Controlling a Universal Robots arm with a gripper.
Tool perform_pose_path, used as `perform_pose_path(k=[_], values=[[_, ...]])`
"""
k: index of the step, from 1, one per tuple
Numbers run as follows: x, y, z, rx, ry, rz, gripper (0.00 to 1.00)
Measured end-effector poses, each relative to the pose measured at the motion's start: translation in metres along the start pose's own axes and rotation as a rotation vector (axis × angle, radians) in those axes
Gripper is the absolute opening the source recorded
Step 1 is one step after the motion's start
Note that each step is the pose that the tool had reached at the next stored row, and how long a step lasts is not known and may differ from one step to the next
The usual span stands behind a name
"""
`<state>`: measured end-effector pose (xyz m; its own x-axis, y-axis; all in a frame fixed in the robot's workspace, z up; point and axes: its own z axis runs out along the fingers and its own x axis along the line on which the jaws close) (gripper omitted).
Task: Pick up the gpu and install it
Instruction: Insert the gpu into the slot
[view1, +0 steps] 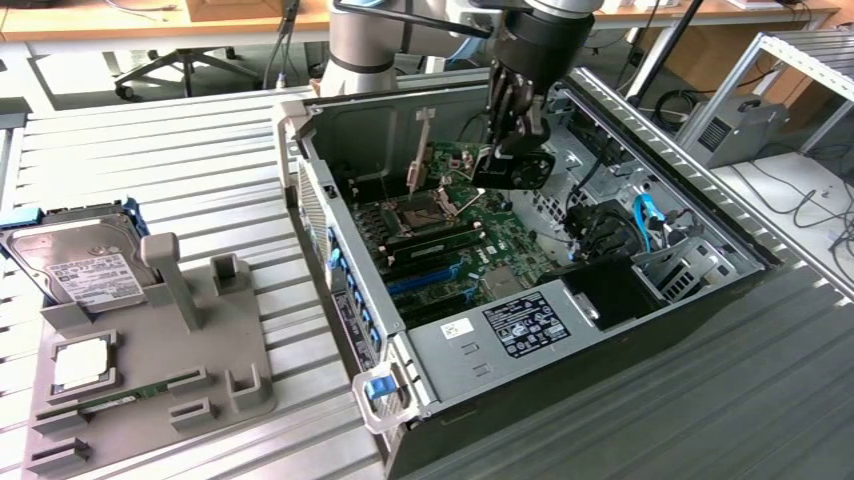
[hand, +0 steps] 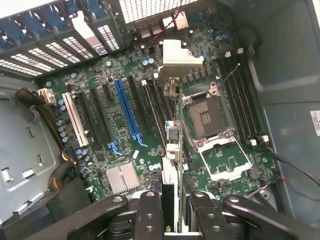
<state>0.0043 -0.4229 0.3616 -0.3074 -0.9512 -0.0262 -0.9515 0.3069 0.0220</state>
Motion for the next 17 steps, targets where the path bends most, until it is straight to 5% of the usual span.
perform_pose_path(k=[17], values=[[0.0000,0.0000,0.0002,-0.0014,0.0012,-0.055,0.26]])
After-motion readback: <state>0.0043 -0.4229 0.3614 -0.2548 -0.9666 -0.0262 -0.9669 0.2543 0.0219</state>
